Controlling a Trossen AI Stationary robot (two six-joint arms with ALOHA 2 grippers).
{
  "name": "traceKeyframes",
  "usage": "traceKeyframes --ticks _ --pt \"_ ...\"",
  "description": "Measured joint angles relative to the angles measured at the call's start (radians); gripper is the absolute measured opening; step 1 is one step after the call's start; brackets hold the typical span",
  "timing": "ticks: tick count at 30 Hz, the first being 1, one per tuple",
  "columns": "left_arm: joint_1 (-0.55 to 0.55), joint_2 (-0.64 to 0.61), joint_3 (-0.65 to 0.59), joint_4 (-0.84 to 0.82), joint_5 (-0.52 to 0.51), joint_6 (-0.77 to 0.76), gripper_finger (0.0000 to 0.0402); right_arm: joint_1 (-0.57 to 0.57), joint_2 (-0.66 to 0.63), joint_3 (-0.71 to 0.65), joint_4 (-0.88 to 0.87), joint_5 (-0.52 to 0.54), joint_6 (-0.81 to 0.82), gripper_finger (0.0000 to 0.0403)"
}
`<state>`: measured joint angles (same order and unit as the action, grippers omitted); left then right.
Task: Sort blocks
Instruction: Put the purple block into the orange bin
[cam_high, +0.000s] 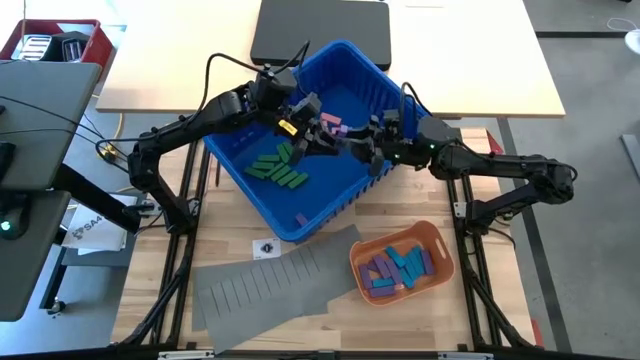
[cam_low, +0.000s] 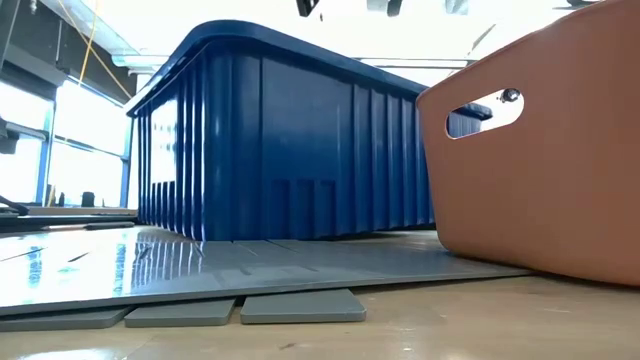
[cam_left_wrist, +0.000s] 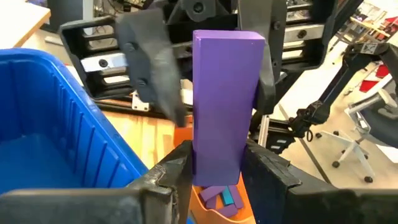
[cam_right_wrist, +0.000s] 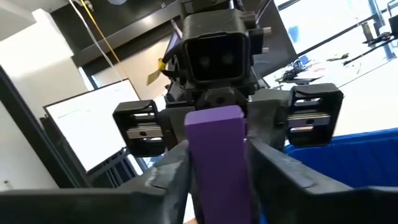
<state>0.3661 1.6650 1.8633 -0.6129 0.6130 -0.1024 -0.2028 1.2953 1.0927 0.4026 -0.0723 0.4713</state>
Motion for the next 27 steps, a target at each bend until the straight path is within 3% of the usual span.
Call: traceKeyframes --ticks 3,8,13,18,23,27 --pt "-0.002 0.000 0.000 0.006 -0.009 -0.002 0.0123 0.000 0.000 0.000 0.001 0.000 -0.001 0.0103" --pt "0.013 0.000 0.001 -0.011 -0.008 -0.016 0.0130 0.000 -0.015 0.000 -0.021 0.003 0.029 0.0099" --pt "0.075 -0.002 0.002 -0.120 -0.018 -0.006 0.0143 0.013 -0.090 0.082 -0.208 0.022 0.084 0.0099" --pt "0.138 -0.002 0.002 -0.255 -0.048 0.060 0.0146 0.045 -0.150 0.180 -0.470 -0.044 0.176 0.0099" --pt "0.194 -0.002 0.002 -0.364 -0.138 0.117 0.0146 0.174 -0.163 0.166 -0.586 -0.139 0.409 0.0099" --pt "0.224 -0.002 0.002 -0.414 -0.140 0.165 0.0147 0.356 -0.151 0.060 -0.662 -0.090 0.595 0.0099"
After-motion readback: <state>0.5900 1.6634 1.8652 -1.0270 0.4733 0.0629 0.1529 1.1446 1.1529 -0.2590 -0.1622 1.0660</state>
